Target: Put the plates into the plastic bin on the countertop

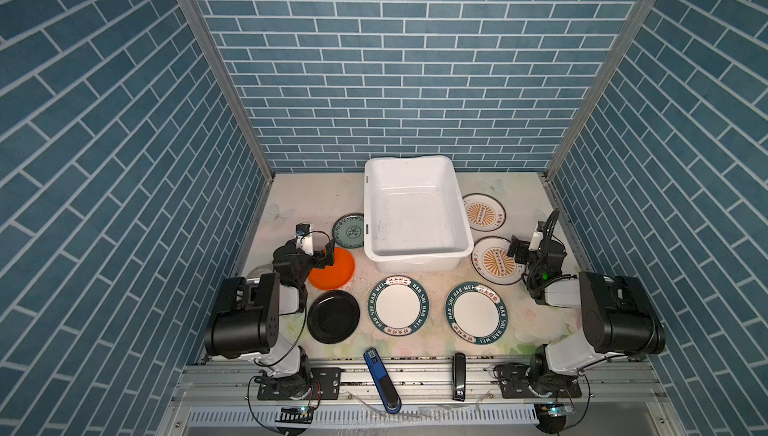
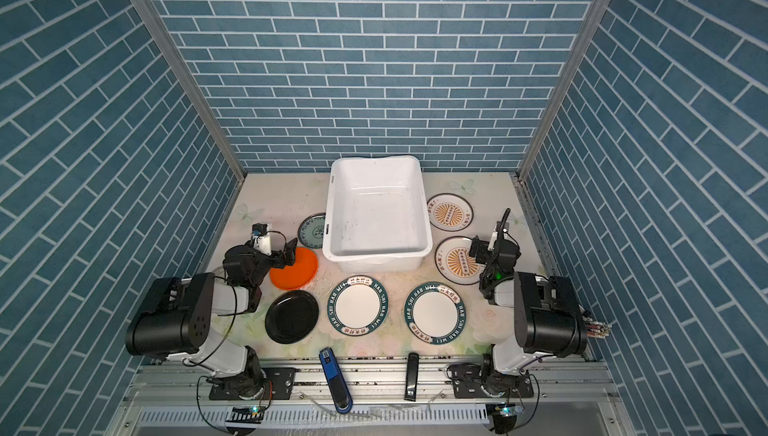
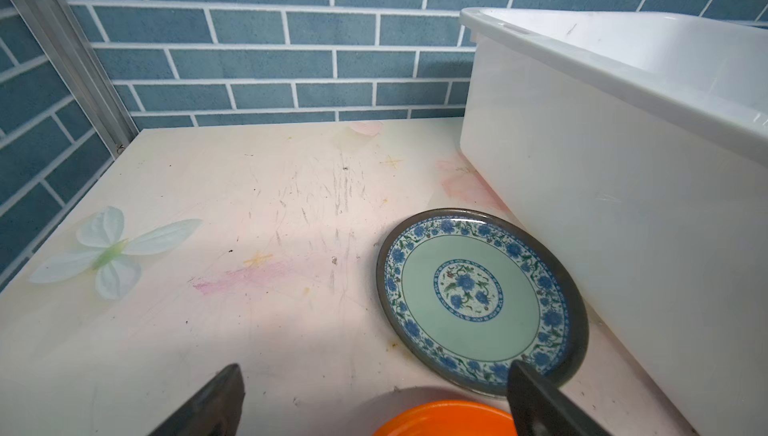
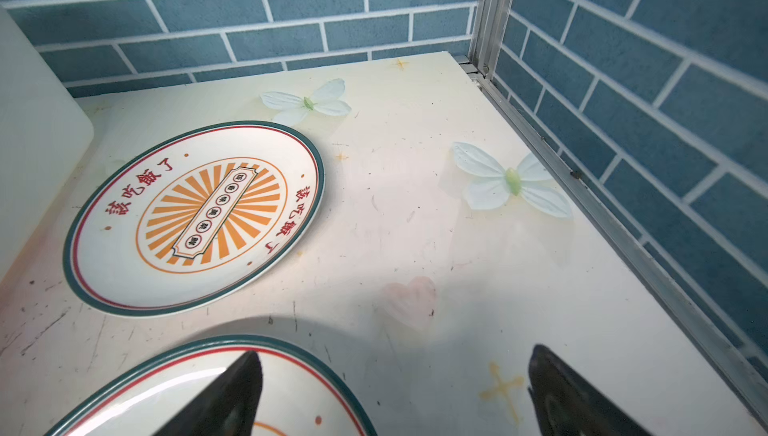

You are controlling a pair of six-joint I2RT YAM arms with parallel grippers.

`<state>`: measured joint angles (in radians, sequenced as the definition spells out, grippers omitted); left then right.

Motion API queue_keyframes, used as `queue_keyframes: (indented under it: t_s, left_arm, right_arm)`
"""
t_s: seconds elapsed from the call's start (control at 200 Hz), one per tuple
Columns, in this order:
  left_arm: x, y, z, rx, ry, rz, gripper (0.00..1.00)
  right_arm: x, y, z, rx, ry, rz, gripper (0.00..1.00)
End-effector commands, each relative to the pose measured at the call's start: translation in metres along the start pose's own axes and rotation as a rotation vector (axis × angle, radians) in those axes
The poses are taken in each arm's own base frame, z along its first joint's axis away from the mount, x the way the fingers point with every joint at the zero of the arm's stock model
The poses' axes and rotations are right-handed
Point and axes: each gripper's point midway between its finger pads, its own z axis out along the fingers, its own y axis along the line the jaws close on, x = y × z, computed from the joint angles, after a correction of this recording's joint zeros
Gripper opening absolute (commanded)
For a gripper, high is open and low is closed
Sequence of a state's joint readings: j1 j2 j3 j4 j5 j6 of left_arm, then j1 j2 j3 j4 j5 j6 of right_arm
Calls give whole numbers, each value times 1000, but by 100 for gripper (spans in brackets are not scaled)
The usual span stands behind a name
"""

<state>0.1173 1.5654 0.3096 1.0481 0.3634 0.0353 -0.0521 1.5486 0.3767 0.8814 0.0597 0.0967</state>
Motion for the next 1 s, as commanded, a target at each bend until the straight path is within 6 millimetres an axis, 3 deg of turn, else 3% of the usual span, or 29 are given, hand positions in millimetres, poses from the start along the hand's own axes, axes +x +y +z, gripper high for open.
queue_keyframes:
  t_s: [0.0,0.995]
  left_arm:
    - [-6,-3,1,15,-10,12,100]
    - [-7,-3,1,16,-12,13,100]
  right_arm:
    - [-6,3,1,-13,-14,-32,99]
    - [-6,11,1,-58,-8,-51,99]
